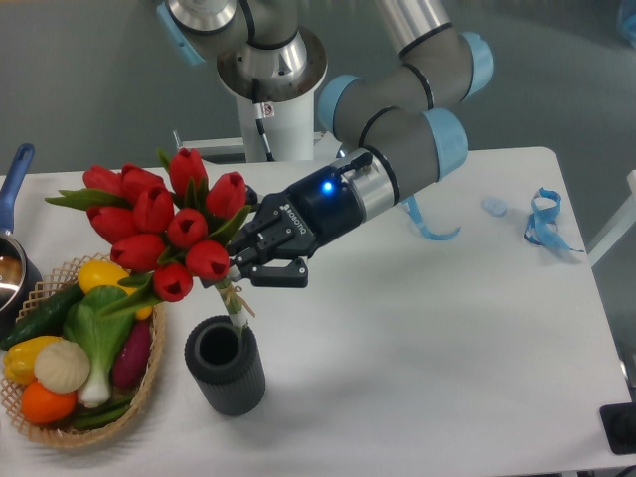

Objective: Insert the flowers into the vase
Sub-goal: 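Lower the tulip stems down into the vase opening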

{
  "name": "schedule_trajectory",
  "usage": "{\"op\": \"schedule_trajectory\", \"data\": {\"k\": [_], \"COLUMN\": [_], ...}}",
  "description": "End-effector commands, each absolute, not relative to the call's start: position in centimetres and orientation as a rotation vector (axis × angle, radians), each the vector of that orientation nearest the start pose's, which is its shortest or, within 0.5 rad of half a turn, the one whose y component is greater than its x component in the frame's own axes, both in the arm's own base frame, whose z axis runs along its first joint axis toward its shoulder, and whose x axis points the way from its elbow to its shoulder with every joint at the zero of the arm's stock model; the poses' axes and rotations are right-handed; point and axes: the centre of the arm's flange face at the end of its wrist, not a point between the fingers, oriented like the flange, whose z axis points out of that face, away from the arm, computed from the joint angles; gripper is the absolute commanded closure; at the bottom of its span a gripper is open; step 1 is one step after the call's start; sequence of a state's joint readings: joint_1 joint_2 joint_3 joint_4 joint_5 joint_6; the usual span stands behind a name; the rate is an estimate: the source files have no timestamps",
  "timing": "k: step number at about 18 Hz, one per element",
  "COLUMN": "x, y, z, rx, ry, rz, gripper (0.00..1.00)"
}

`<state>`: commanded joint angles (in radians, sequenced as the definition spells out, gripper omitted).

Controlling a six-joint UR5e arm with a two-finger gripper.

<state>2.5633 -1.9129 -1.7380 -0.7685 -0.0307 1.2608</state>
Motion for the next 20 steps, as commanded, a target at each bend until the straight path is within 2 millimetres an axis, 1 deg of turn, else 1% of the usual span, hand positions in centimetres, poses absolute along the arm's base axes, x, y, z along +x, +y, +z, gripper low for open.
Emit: {"op": "schedule_trajectory", "data": {"k": [3,8,13,17,20], "x": [-35.7,-36.2,-36.1,-35.9,-35.9], "y": [51.1,51.6,52.8,53.3,53.4], "z": [40.2,39.7,38.4,37.9,36.2], "rx": [-1.481,-1.481,-1.476,-1.475,-1.485], "ry": [0.438,0.435,0.45,0.454,0.435], "rz": [-0.484,-0.491,-0.503,-0.512,-0.534], "gripper": [0.9,0.89,0.89,0.89,0.88]}}
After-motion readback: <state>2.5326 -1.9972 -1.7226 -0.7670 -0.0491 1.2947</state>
